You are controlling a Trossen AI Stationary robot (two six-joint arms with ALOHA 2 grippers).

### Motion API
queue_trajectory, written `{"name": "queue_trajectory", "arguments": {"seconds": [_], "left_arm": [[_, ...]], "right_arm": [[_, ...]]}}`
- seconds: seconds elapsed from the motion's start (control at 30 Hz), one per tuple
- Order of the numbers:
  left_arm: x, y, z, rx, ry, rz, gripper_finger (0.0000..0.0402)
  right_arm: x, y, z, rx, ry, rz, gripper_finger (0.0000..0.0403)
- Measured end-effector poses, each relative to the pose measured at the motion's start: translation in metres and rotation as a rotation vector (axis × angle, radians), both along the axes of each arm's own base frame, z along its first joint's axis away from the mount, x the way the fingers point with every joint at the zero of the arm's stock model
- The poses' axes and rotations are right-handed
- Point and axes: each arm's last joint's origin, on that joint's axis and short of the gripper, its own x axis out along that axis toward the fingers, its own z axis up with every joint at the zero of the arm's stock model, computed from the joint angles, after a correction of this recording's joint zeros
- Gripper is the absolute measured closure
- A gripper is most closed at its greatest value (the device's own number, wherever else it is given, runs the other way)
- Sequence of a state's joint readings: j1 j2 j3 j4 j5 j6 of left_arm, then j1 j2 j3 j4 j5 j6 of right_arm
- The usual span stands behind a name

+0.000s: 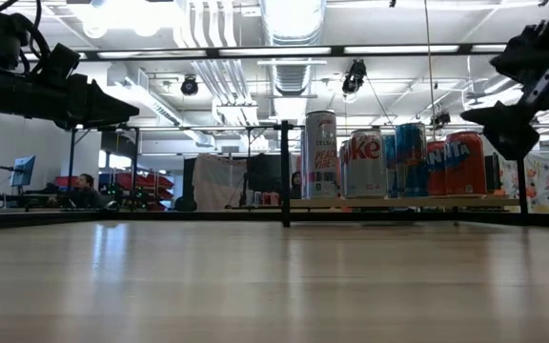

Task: Place canned beverage on shelf
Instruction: Return to Home Position

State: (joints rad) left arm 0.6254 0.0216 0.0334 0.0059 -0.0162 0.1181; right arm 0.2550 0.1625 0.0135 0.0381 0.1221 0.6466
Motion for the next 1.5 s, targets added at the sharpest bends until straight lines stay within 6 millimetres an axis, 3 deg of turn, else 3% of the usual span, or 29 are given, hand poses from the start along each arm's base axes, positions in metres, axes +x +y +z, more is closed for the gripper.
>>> {"name": "queue_trajectory", "arguments": {"seconds": [0.17, 0.3, 0.37, 0.87, 1.1, 1.5], "left_arm": [[0.0, 0.0, 0.0, 0.0, 0.0, -0.001, 0.0003], [0.0, 0.0, 0.0, 0.0, 0.0, 0.0, 0.0003], [0.0, 0.0, 0.0, 0.0, 0.0, 0.0, 0.0003], [0.0, 0.0, 0.0, 0.0, 0.0, 0.0, 0.0003], [0.0, 0.0, 0.0, 0.0, 0.0, 0.0, 0.0003], [0.0, 0.0, 0.0, 0.0, 0.0, 0.0, 0.0003]], "right_arm": [[0.001, 0.0, -0.003, -0.092, 0.017, 0.015, 0.0101], [0.004, 0.0, -0.007, -0.432, 0.024, 0.061, 0.0101], [0.005, 0.0, -0.009, -0.519, 0.029, 0.079, 0.0101], [0.006, -0.001, -0.01, -0.49, 0.053, 0.039, 0.0101], [0.006, -0.001, -0.008, -0.633, 0.022, 0.049, 0.0101], [0.006, -0.001, -0.006, -0.637, 0.016, 0.05, 0.0101]]}}
